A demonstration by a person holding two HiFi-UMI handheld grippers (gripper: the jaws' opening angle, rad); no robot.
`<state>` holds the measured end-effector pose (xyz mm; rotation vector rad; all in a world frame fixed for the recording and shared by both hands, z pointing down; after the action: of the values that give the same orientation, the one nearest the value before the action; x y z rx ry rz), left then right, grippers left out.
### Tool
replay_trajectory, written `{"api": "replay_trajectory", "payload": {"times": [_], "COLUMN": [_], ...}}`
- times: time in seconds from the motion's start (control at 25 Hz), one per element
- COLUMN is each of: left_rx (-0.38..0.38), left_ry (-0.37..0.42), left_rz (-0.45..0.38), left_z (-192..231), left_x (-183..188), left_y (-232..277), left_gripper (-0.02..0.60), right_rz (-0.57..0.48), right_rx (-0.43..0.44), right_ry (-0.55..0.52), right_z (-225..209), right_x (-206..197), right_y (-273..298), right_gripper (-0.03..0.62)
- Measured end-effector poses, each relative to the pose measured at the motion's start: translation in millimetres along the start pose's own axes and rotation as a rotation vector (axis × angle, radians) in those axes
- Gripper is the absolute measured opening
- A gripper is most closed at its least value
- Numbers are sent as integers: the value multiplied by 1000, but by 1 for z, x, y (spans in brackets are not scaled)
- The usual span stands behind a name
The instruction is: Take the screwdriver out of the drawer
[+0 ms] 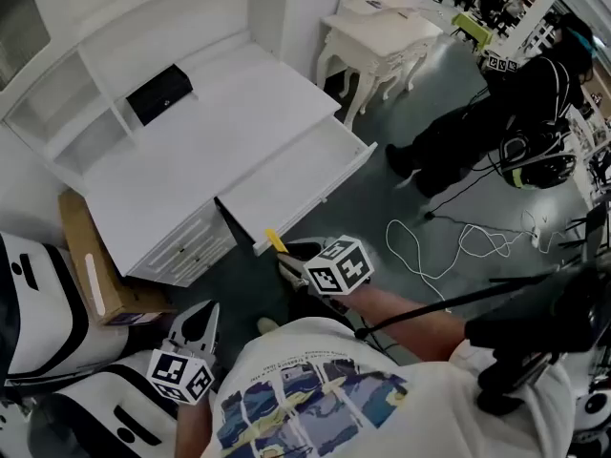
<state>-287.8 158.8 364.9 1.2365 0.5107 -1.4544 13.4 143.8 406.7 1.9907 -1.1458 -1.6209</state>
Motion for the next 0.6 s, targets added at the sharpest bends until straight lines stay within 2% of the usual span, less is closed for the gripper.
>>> {"api": "replay_trajectory", "payload": {"times": [0.6], "left_rx": [-30], "left_ry": [3], "left_rz": [16], "left_z": [11], "left_x": [9], "left_y": [22], "left_gripper": [14], "right_rz": [3], "right_rx": [3], "right_ry": [9], "right_z": [-13], "right_x": [5], "right_y": [7], "right_gripper": [103]}}
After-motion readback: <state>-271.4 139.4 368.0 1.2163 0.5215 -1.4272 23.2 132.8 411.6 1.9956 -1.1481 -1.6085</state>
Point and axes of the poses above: the fingertips, and each gripper's own axes: y forward along the fingers, z to its left, x out of its top, the point moved 10 cm from there along -y, backward along the fingers, and after that the axes turned 9 degrees about -x, right-handed, at the moved point
